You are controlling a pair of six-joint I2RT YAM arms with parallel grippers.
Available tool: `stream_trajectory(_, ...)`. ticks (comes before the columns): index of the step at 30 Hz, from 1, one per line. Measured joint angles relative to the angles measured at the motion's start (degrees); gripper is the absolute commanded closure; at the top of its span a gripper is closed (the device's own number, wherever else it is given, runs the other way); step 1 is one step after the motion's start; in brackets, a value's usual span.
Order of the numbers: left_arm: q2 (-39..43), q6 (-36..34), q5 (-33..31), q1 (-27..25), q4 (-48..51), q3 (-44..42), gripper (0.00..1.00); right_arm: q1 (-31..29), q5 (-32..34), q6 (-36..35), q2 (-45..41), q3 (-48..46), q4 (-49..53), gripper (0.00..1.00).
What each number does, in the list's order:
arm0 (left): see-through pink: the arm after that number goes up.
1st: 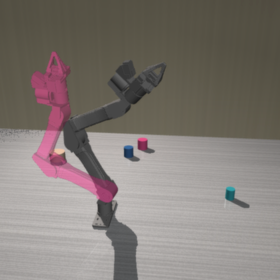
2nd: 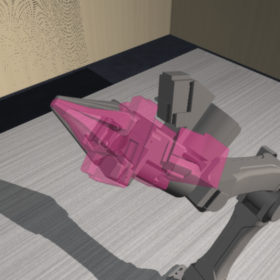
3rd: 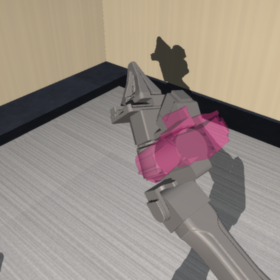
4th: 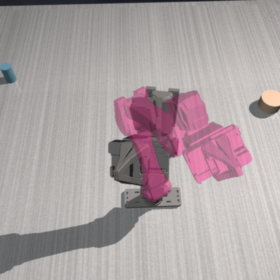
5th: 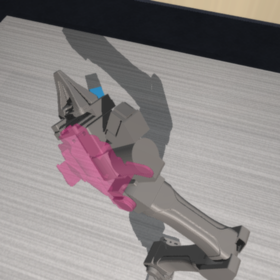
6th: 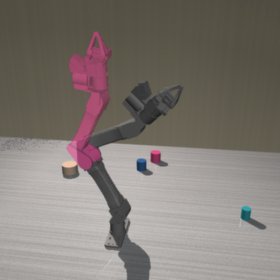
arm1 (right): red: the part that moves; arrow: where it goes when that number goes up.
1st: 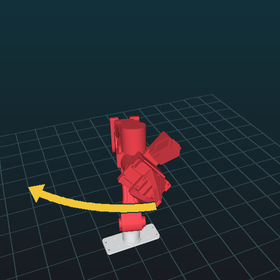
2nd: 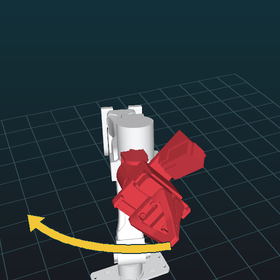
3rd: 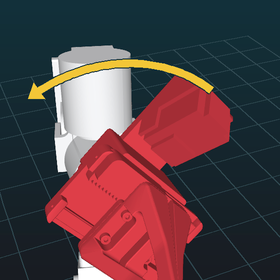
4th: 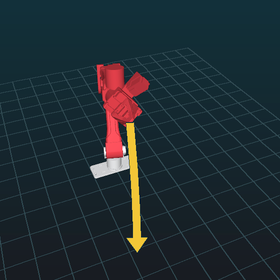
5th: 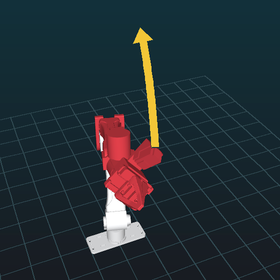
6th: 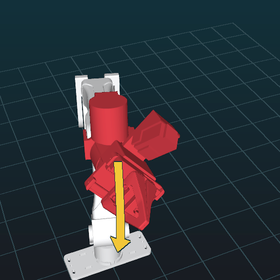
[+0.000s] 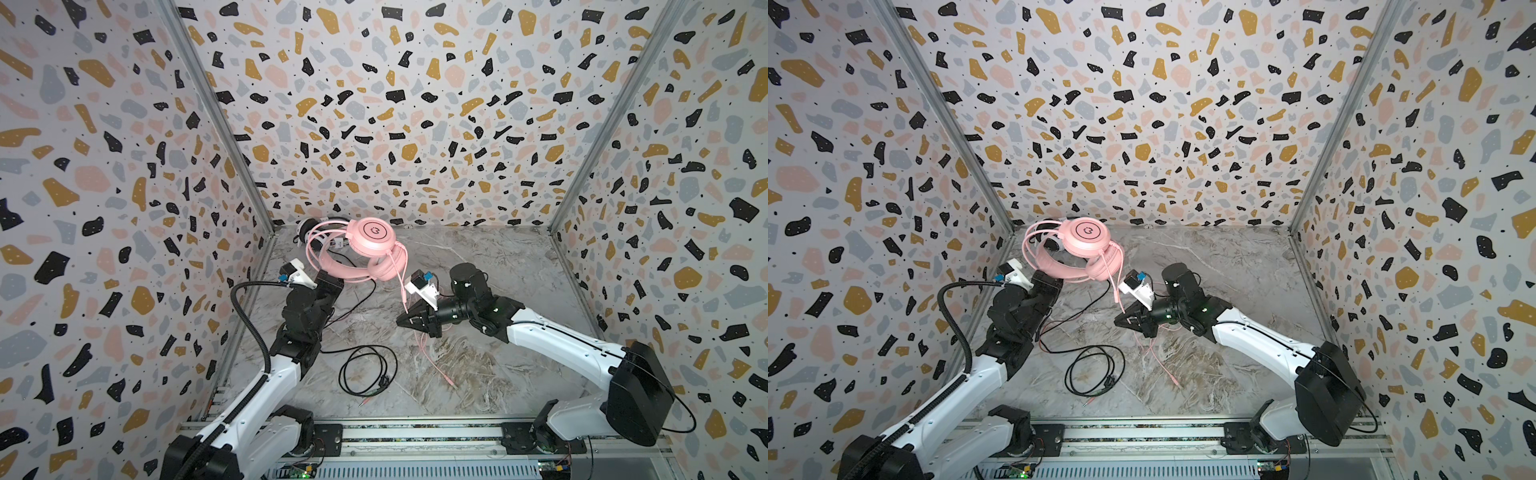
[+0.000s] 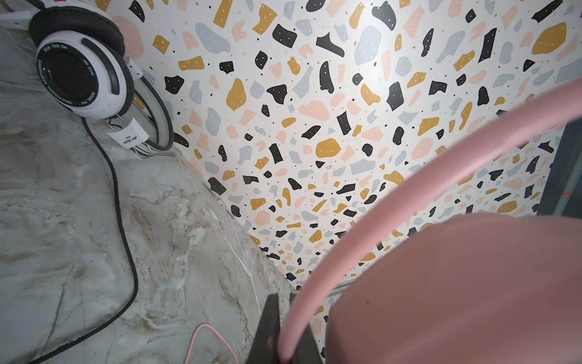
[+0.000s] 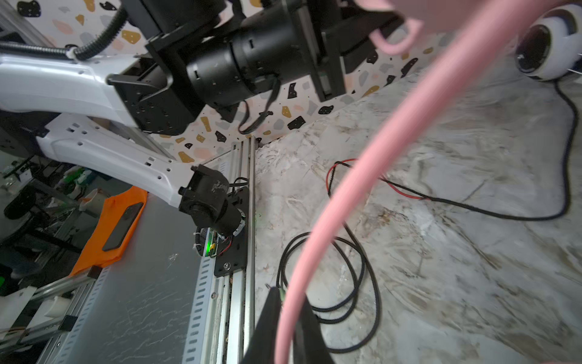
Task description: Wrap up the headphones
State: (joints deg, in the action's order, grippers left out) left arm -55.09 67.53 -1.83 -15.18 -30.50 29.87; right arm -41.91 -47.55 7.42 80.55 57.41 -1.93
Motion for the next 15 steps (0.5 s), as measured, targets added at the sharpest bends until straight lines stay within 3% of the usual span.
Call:
stream_trajectory(7, 0.11, -0.24, 0.63, 0.02, 0.09, 0.00, 1.00, 12.79, 0.26, 5.22, -5.46, -8.83, -4.50, 0.88)
stream_trajectory(11, -0.59, -0.90, 3.54, 0.02, 1.07, 1.18, 1.00, 15.39, 1.75, 10.93, -7.85, -11.93, -12.57, 0.88)
stream_trajectory(15, -5.55, -4.24, 11.39, 0.02, 3.85, 8.00, 1.00, 15.91, 6.25, 16.44, -7.89, -13.81, -18.97, 0.88)
